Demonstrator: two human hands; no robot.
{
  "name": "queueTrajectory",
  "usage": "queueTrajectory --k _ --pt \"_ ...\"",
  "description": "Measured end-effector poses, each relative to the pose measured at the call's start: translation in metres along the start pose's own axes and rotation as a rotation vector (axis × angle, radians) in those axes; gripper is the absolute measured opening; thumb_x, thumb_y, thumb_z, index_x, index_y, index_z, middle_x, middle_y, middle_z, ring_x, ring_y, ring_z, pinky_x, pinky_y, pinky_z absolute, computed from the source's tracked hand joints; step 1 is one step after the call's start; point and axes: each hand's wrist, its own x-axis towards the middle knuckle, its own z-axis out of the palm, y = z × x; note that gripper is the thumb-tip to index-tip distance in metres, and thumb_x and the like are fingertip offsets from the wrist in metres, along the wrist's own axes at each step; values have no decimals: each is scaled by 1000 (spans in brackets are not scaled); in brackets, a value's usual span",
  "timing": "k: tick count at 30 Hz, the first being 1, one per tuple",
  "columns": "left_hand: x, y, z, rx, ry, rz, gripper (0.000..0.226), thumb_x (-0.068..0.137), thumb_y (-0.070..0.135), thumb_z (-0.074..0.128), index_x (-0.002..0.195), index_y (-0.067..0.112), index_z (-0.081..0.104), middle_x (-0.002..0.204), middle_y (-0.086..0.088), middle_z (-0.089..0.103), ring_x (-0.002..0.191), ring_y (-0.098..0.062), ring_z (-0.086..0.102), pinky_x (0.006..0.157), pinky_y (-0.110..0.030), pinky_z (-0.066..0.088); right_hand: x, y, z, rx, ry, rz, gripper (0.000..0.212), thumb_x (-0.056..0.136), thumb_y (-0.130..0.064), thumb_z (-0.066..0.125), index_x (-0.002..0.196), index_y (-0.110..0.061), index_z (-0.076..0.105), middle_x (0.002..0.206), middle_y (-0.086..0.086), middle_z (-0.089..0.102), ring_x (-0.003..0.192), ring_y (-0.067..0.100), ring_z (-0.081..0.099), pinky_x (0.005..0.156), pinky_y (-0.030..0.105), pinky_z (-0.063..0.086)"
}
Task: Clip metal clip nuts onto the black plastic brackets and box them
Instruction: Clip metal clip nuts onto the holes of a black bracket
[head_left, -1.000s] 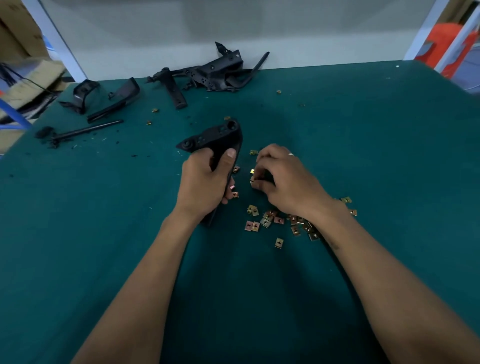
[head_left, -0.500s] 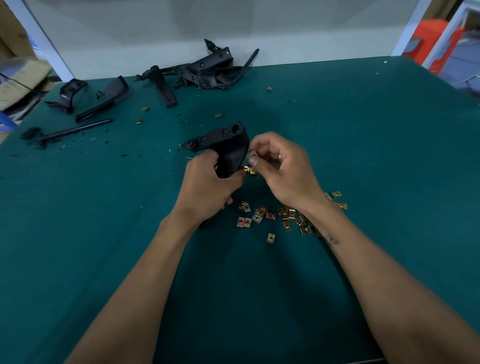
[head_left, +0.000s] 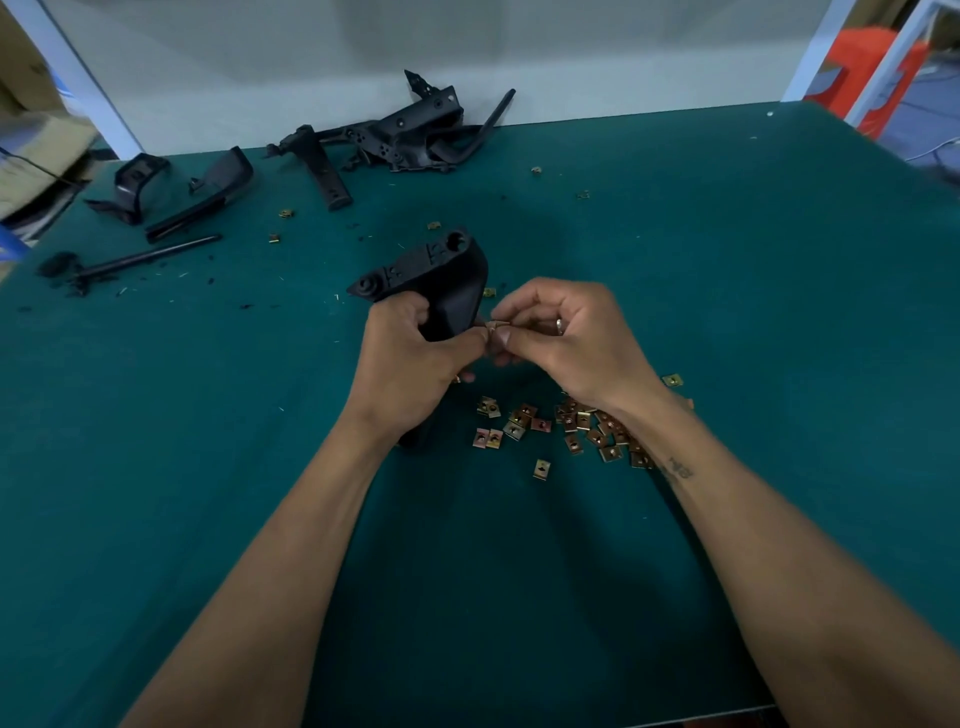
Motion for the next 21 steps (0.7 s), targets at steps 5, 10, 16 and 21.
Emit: queueTrajectory --k 5,10,16,21 --pt "-1 4 -2 -114 -90 8 2 87 6 75 86 4 74 78 -11 75 70 -21 72 48 -27 51 0 -3 -5 167 -44 68 8 89 6 73 89 -1 69 79 15 77 67 29 76 59 28 59" --pt "-3 7 -3 -164 -104 20 7 89 3 75 95 0 74 82 -16 74 68 -24 70 47 -28 50 0 -4 -2 322 -32 92 10 90 5 71 94 5 62 76 16 76 64 29 75 55 28 59" --pt "-5 10 1 -190 -87 65 8 87 5 78 91 0 72 74 -18 70 64 -26 68 45 -29 49 1 -6 0 454 34 138 22 79 -12 78 90 -1 62 73 15 75 58 29 74 50 24 56" --pt "-7 11 3 -167 -91 114 14 91 8 76 104 5 71 82 -14 75 67 -29 73 46 -30 49 1 -4 2 516 74 196 21 77 -14 79 87 -2 66 73 16 74 56 28 72 49 22 55"
